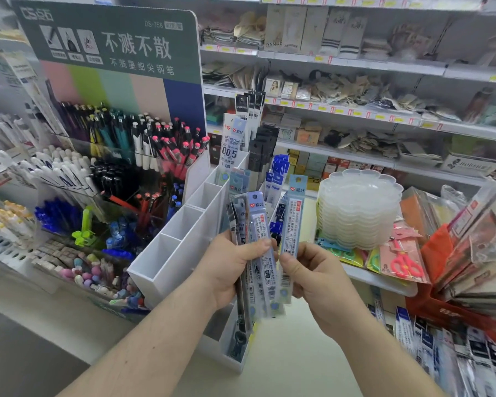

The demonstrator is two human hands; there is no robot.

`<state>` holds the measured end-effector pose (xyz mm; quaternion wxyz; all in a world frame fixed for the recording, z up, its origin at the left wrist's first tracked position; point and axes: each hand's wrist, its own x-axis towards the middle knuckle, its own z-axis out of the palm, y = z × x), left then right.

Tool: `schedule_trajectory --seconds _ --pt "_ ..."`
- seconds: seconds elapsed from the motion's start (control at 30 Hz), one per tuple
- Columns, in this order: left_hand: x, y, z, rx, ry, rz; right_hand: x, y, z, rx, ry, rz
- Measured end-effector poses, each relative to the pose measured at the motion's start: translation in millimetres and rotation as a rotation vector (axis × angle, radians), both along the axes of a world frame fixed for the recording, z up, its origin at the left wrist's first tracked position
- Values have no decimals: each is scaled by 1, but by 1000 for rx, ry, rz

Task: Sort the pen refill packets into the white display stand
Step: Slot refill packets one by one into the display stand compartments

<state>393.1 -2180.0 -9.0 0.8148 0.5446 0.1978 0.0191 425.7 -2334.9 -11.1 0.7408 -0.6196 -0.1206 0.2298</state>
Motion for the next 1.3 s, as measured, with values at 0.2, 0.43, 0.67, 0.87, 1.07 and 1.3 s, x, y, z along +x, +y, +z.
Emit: schedule_trajectory --seconds 0.2,0.43,0.67,0.87,1.07,1.3 --pt "1 -3 -2 18 -16 30 -2 4 -4 -65 23 65" --pt "0 -8 -2 76 -35 9 -2 6 -7 -222 -64 79" --pt "-2 -1 -5 35 10 -21 1 5 -1 -228 -4 43" --pt "5 -4 -9 66 3 56 0 8 3 -285 -36 43" --pt "9 -8 -10 57 -3 130 -3 6 13 -246 -47 -81" --pt "8 -22 -11 217 -60 53 -8 8 11 -978 -799 -184"
